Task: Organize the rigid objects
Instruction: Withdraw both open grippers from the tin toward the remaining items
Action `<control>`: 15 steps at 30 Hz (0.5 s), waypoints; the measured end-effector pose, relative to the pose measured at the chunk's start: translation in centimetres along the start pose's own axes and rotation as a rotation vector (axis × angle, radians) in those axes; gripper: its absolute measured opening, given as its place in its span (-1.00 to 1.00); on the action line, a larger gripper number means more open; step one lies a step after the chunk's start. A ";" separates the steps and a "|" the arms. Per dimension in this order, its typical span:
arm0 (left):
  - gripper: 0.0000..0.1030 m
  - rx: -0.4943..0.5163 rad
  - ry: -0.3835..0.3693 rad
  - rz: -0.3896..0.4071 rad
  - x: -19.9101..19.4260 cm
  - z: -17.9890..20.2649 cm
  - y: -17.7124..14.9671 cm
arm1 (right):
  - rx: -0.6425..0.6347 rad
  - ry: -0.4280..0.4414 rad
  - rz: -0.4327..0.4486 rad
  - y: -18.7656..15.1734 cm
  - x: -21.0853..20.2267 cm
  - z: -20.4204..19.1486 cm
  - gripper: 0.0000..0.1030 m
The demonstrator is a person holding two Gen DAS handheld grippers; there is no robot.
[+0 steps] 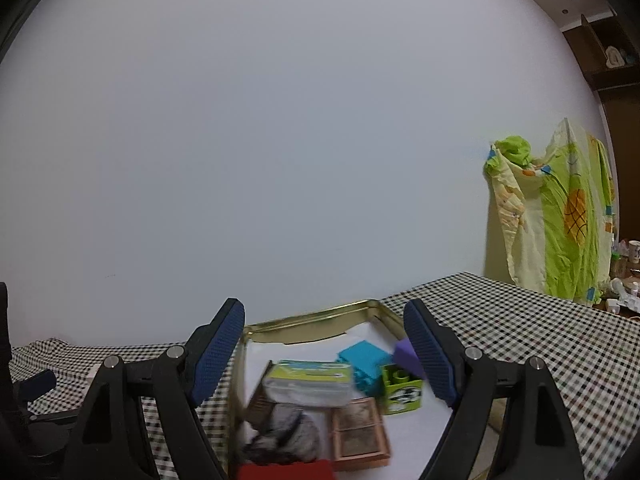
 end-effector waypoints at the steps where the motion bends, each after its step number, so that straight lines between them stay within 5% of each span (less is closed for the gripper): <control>1: 0.99 -0.003 0.002 -0.002 0.0 -0.4 0.0 | -0.003 0.006 -0.002 -0.1 0.0 -0.6 0.63; 15: 0.99 -0.073 0.049 -0.060 1.7 -5.9 -0.1 | -0.012 0.072 -0.074 -1.5 1.1 -7.4 0.63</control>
Point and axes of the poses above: each gripper's, at about its wrist camera, not at the fingertips, and x roughly the way its jaws point, z to its right, y to its top, the point moved 7 cm from there along x, roughly the way its jaws point, and after that the axes turned 7 degrees about -y, right-handed, at the moved point
